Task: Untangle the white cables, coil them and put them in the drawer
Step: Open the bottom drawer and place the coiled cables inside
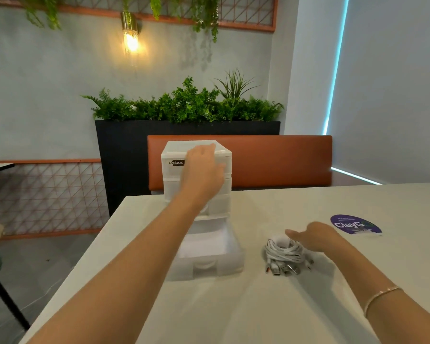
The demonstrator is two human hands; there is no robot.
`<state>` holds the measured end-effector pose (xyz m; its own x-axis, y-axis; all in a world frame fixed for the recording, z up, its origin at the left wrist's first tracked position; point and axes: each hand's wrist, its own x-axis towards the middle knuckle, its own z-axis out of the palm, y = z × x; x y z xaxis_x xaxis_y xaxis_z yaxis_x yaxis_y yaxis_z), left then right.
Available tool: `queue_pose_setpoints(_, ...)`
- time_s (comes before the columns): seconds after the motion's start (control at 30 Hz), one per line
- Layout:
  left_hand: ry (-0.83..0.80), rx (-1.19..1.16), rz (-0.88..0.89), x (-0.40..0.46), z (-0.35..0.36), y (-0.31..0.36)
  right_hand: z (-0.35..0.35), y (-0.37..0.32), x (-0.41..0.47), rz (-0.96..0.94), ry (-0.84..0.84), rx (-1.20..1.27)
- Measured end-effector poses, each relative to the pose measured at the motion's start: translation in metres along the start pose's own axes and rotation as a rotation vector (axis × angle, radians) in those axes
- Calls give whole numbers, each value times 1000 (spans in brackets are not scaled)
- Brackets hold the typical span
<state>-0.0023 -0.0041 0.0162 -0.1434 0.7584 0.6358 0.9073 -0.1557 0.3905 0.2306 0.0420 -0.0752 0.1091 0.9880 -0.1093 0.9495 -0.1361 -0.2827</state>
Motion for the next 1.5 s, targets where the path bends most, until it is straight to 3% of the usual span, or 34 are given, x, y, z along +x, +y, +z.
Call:
queue_pose_setpoints(0.1,-115,-183,13,-19,27,32,7,13,2,27,-44,289)
queue_pose_setpoints(0.2,-377,-336,-106,-40,55,54,13,13,-7,8,-41,554)
queue_pose_setpoints(0.3,-597,-406,-310,-59,81,66,19,15,-9,-59,36,446)
queue_pose_setpoints(0.4,-696,-379,-423,-77,104,71,27,19,-13,-141,141,473)
queue_pose_setpoints(0.53,-674,-512,-507,-87,123,71,30,26,-25,-158,285,817)
queue_pose_setpoints(0.63,-621,-631,-558,-86,121,72,22,23,-29,-191,428,862)
queue_pose_setpoints(0.73,-583,-738,-572,-79,104,70,7,11,-33,-224,462,853)
queue_pose_setpoints(1.07,-446,-710,-684,-55,18,-12,4,-82,-53,-419,97,787)
queue_pose_setpoints(1.23,-469,-562,-746,-61,11,-39,24,-116,-55,-360,-48,705)
queue_pose_setpoints(1.5,-552,-208,-599,-64,26,-46,34,-141,-50,-439,5,196)
